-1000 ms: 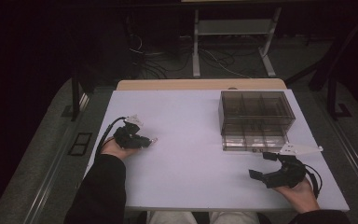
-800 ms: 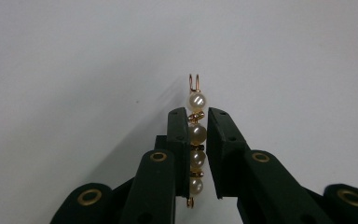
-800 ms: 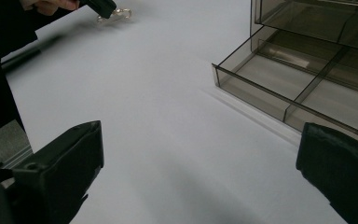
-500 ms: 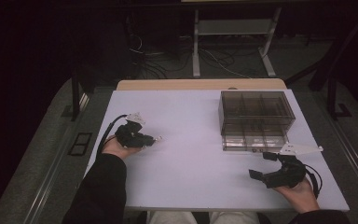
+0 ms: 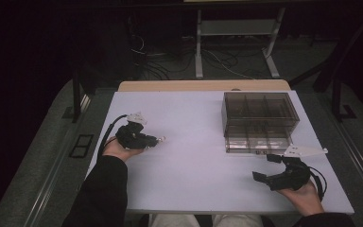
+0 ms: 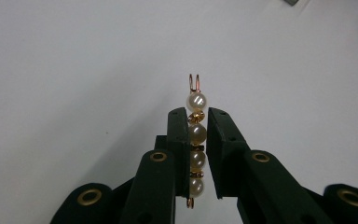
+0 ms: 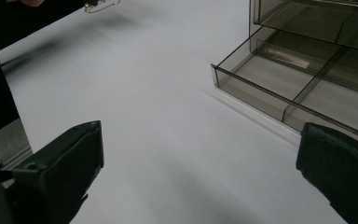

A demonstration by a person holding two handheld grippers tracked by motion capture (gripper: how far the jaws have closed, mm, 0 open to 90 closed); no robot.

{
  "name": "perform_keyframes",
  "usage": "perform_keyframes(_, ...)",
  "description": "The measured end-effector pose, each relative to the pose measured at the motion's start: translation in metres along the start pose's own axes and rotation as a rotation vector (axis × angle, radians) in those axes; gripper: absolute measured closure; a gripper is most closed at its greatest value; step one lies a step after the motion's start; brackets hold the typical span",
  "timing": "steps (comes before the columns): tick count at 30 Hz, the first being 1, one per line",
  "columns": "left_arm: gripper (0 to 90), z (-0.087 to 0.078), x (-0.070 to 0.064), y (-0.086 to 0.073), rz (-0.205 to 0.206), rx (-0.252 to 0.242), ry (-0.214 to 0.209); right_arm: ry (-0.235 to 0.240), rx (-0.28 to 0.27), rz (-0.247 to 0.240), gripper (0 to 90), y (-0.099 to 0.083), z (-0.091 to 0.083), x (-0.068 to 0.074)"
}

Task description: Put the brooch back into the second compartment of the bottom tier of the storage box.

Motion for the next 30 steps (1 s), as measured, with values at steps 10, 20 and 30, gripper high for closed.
perform_keyframes(10, 79.1, -0.007, -0.008, 0.010, -0.004, -0.043, -0.006, 0.001, -0.001, -0.002, 0.4, 0.000, 0.000, 0.000)
perform_keyframes(20, 79.1, -0.009, -0.018, 0.023, 0.020, -0.086, -0.024, 0.001, -0.003, 0.000, 0.4, 0.000, 0.000, 0.000)
perform_keyframes(30, 79.1, -0.006, -0.034, 0.045, 0.068, -0.115, -0.051, 0.001, -0.001, 0.003, 0.4, 0.000, 0.000, 0.001)
Point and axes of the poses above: each handheld gripper's, and its own axes: z roughly forward along the jaws, y roughly out of its top, x roughly to its left, the point moved 8 cm from there along z, roughly forward along the jaws, and after that the axes turned 9 degrees about z, right-handed, at the moved point
